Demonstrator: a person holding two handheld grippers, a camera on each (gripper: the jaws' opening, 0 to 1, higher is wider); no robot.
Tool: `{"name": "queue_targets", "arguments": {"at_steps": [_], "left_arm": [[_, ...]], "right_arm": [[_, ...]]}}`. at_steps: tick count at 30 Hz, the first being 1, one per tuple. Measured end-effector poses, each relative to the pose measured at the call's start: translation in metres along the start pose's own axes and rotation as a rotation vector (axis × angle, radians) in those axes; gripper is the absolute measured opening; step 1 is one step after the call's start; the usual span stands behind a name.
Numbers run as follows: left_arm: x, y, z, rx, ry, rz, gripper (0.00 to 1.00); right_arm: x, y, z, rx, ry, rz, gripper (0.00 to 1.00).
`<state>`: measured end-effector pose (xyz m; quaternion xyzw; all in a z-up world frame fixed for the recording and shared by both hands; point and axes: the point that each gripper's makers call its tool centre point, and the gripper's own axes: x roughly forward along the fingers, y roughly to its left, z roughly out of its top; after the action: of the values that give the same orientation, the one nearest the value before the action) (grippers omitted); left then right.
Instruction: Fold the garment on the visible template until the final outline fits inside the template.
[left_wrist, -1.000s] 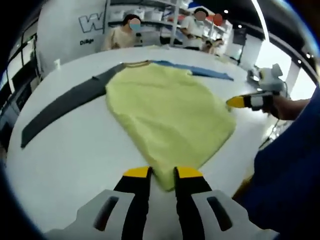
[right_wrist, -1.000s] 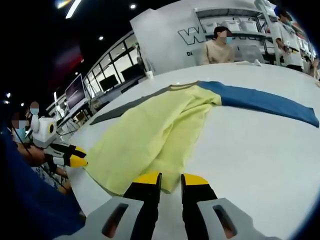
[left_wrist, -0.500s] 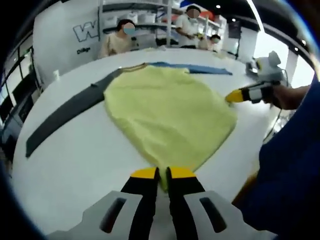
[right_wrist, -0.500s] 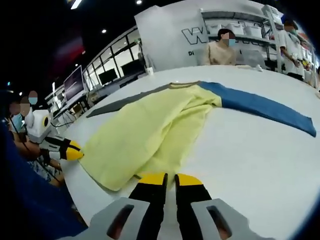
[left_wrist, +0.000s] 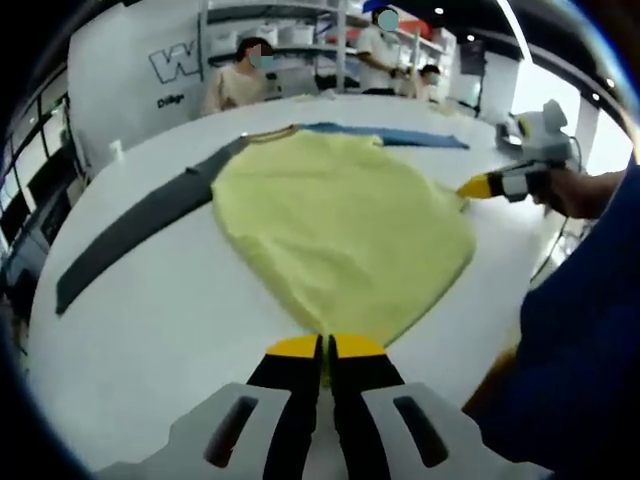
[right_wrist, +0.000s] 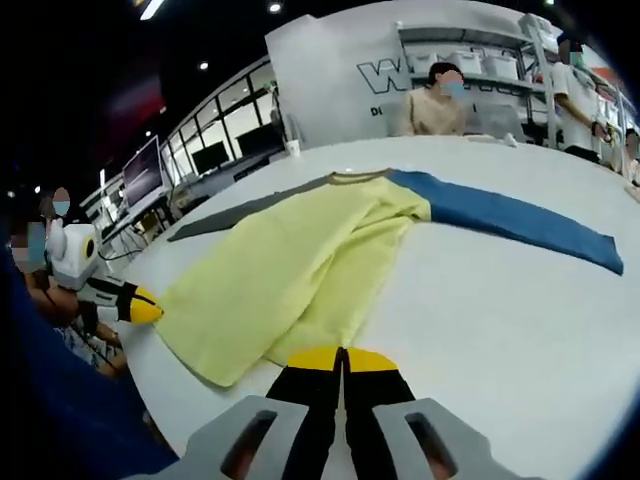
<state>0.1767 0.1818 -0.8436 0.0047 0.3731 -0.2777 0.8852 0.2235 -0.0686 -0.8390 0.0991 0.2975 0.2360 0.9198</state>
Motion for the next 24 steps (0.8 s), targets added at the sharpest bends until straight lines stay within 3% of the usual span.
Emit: {"name": "queue_targets", "arguments": {"at_steps": [16, 24], "left_arm": [[0.01, 0.0, -0.009, -0.001, 0.03, 0.035, 0.0], [0.012, 0.005, -0.011, 0.09, 0.037, 0.074, 0.0]], "right_arm": [[0.007, 0.006, -0.005, 0.007, 0.037, 0.015, 0.0], [0.008, 0.004, -0.008, -0.014, 0.061, -0.014, 0.0]]}}
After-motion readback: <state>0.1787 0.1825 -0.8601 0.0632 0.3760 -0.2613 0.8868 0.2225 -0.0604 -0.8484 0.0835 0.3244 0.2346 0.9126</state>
